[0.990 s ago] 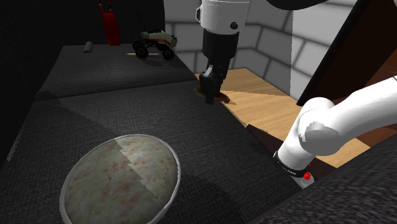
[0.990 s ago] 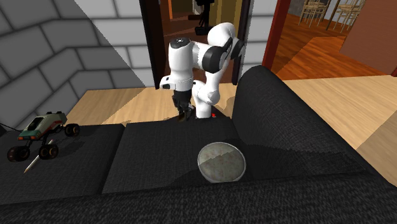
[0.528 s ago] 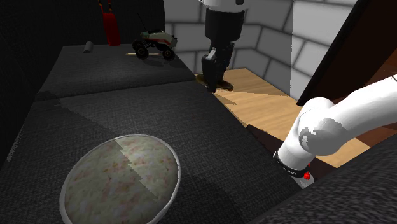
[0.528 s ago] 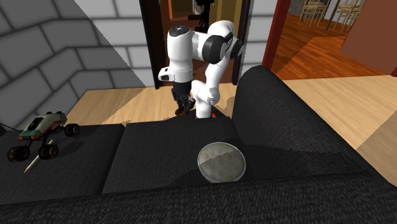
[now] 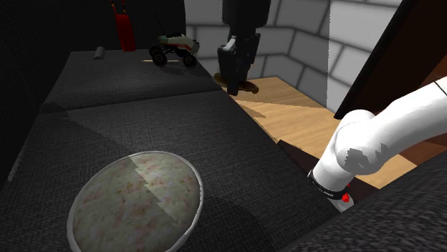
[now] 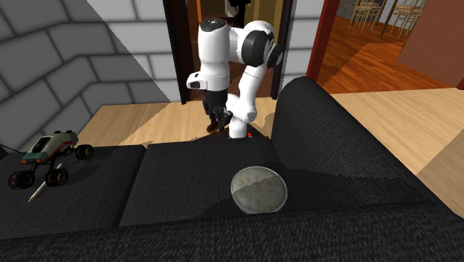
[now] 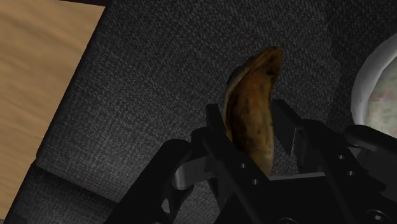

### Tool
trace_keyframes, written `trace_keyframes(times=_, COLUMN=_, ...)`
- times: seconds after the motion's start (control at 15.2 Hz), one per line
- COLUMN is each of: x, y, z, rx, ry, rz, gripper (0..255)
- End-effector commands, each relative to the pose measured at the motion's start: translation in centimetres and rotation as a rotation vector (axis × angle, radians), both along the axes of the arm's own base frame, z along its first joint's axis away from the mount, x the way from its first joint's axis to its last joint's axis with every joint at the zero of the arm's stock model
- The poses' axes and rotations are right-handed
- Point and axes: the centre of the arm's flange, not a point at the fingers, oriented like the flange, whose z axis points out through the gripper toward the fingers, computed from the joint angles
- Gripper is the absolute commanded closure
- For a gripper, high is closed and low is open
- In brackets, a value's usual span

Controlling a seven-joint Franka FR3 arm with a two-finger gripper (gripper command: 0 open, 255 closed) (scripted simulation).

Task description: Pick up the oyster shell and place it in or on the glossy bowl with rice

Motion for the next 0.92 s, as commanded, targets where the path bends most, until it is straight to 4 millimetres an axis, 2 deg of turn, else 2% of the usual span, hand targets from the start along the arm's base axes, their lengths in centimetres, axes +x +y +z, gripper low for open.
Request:
trace_keyframes(times=0.0, x=-0.3, y=2.5, z=-0.1, rx=0.0, ry=0.001, rz=-0.001, gripper=255)
trace_keyframes(times=0.86, x=-0.9, y=19.6, z=-0.2, rx=0.0, ry=0.0, rz=-0.001, gripper=255)
